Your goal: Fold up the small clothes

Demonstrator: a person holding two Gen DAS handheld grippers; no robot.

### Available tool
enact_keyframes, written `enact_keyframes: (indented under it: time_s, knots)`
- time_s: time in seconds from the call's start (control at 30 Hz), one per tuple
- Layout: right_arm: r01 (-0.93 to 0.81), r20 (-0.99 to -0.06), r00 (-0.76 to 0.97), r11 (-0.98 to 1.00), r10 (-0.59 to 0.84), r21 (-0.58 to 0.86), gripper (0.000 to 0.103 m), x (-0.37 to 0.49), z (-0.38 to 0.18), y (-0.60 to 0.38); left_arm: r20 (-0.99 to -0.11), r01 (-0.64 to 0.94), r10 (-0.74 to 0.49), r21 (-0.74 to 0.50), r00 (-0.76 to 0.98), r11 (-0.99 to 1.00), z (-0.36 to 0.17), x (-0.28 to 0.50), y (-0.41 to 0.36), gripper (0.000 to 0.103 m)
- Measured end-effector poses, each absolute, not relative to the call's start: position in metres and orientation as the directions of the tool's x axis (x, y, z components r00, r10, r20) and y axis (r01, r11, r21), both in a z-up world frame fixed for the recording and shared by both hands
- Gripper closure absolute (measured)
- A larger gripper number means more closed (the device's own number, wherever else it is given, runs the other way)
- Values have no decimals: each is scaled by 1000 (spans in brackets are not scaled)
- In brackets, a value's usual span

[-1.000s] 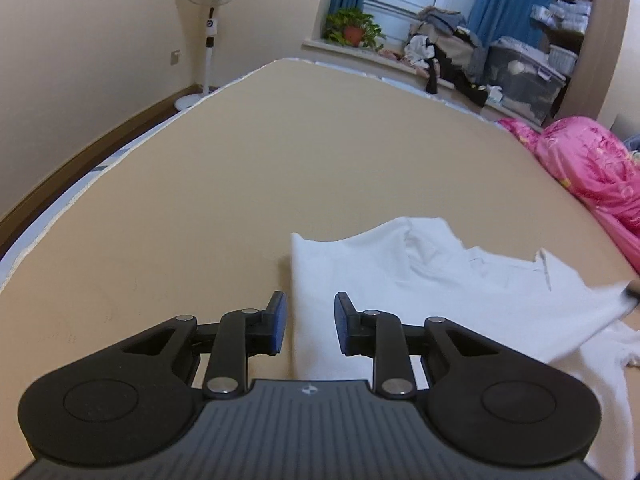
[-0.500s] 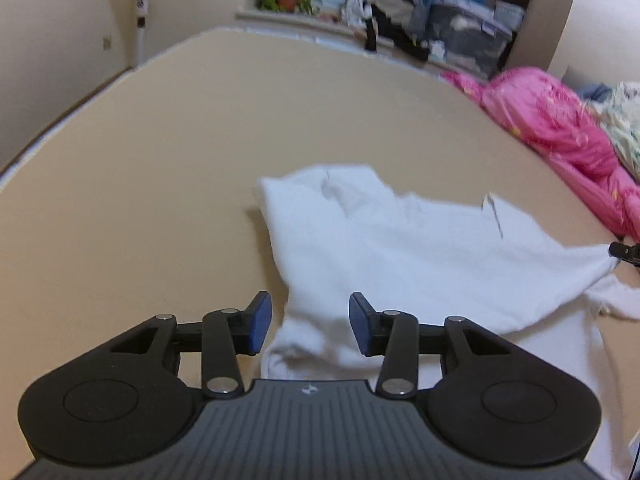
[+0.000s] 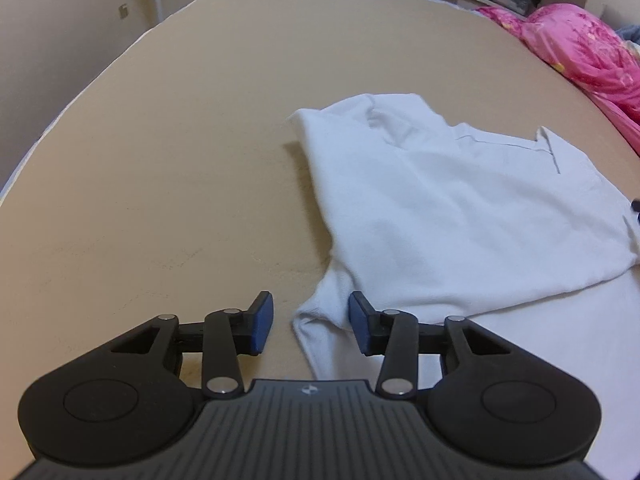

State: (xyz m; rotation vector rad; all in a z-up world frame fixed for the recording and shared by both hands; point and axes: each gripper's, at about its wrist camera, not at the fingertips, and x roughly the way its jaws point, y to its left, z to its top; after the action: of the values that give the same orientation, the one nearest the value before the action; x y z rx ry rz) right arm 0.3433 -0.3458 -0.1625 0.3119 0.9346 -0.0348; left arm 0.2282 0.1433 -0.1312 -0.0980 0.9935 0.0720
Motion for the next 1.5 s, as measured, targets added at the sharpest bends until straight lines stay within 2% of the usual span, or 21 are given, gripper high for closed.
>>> enact_keyframes:
  time_s: [0.13,0.2,0.23,0.37,0.43,0.53,0.6,0.7,0.77,0.83,0.9,0.97,1.07,1.13,1.2,1.3,1.43,1.5]
  knots:
    - [147,-809,581,966,88,210,66,341,-180,-338,-848,-133,29,-49,529,990,-133,227,150,53]
    - [117,-791,604,970,99,211,94,341,-179,-336,-845,-131,38,-38,534,991,-133,227,147,54]
    - [110,-777,622,973,94,205,101,339,-176,-336,-843,-125,43,-29,536,992,-132,227,145,54]
    - [179,-700,713,955,40,237,101,339,-162,-347,-844,-121,40,-30,535,992,-133,227,146,54]
    - [219,-727,685,965,-50,141,102,340,-167,-345,-845,-124,46,-24,532,992,-134,228,147,52]
    - [320,-803,589,939,-92,127,100,341,-182,-362,-842,-133,52,-24,537,991,-133,227,148,49]
    - [357,-766,629,924,-129,138,96,331,-170,-368,-820,-147,46,-47,570,988,-124,224,150,50]
    - [214,-676,735,965,-56,153,87,314,-142,-347,-754,-131,8,-104,657,986,-106,219,150,51]
    - [65,-659,748,979,81,194,72,303,-136,-330,-735,-109,-44,-159,677,981,-103,218,149,51]
    - [-15,-713,679,974,175,225,72,301,-148,-317,-745,-85,-72,-170,663,982,-108,219,145,51]
    - [5,-810,570,985,140,174,72,301,-173,-310,-801,-68,-42,-103,598,992,-123,223,139,52]
    - [40,-795,595,983,122,181,75,292,-173,-312,-834,-70,8,-36,552,997,-135,223,136,53]
    - [9,-757,637,980,148,199,71,283,-160,-311,-797,-48,-2,-38,604,998,-123,217,133,53]
    - [-3,-829,551,994,96,114,72,287,-180,-306,-800,-43,6,-24,600,999,-127,216,131,53]
    - [-4,-819,568,995,85,101,72,278,-165,-309,-817,-40,14,-11,576,999,-137,216,131,52]
    - [22,-777,621,988,107,153,70,262,-126,-323,-786,-46,21,-9,618,999,-123,208,127,53]
    - [-25,-714,692,993,102,117,56,226,-78,-343,-719,-29,22,3,695,1000,-99,189,123,52]
    - [-37,-687,720,994,96,100,54,209,-66,-356,-695,-8,17,16,719,1000,-88,176,117,52]
